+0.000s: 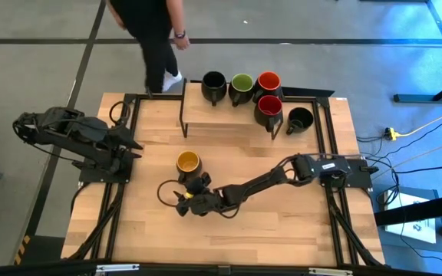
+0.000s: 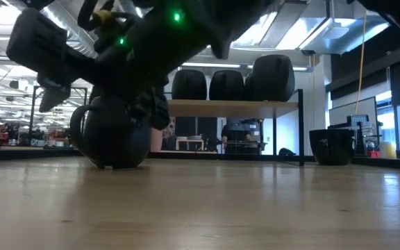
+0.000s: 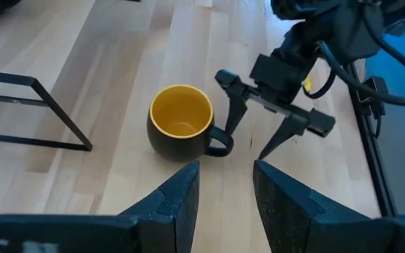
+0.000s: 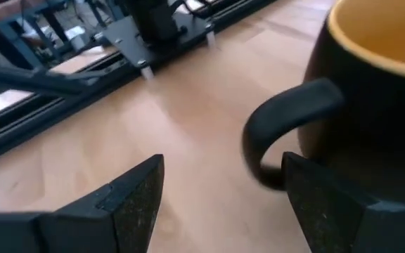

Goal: Place coffee mugs
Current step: Put the yellow mug on the shelf

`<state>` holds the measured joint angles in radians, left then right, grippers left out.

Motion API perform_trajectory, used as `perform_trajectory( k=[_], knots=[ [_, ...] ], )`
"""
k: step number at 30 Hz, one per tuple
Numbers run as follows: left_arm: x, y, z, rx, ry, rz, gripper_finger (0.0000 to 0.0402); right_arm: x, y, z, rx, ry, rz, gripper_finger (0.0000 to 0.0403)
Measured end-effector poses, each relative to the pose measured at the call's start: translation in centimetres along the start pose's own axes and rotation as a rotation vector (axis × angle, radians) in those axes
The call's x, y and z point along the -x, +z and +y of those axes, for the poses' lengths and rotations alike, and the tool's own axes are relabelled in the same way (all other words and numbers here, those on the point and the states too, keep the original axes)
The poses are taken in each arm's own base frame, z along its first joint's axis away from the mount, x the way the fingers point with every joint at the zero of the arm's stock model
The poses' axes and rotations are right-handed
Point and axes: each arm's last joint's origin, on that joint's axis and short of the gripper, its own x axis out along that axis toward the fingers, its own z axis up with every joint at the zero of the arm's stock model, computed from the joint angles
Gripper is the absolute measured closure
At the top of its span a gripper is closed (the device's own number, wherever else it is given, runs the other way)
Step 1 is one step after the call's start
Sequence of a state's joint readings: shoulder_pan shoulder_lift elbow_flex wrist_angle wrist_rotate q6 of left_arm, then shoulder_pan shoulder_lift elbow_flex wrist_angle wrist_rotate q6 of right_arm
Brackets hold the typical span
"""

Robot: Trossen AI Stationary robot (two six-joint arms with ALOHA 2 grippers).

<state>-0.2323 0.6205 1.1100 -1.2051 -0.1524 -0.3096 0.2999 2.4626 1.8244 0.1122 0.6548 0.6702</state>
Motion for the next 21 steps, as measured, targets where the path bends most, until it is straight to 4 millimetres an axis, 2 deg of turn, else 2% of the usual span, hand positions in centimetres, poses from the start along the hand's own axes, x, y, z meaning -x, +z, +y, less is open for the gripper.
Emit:
perform_trajectory(
  k=[5,13,16,21],
  knots=[
    [0.0,0.0,0.0,0.003,0.000,0.000,0.0273,-1.2,0.0,-0.8,-0.020,-0.013,-0.038,0.0127],
    [0.0,0.0,0.0,0.003,0.009,-0.003,0.0273,-1.4,0.6,-0.8,-0.019,-0.012,-0.089,0.0135],
    [0.0,0.0,0.0,0.003,0.017,-0.006,0.0273,-1.6,0.8,-1.1,-0.033,-0.028,-0.101,0.0163],
    [0.0,0.0,0.0,0.003,0.018,-0.006,0.0273,-2.1,1.3,-1.7,-0.049,-0.048,-0.111,0.0244]
  ],
)
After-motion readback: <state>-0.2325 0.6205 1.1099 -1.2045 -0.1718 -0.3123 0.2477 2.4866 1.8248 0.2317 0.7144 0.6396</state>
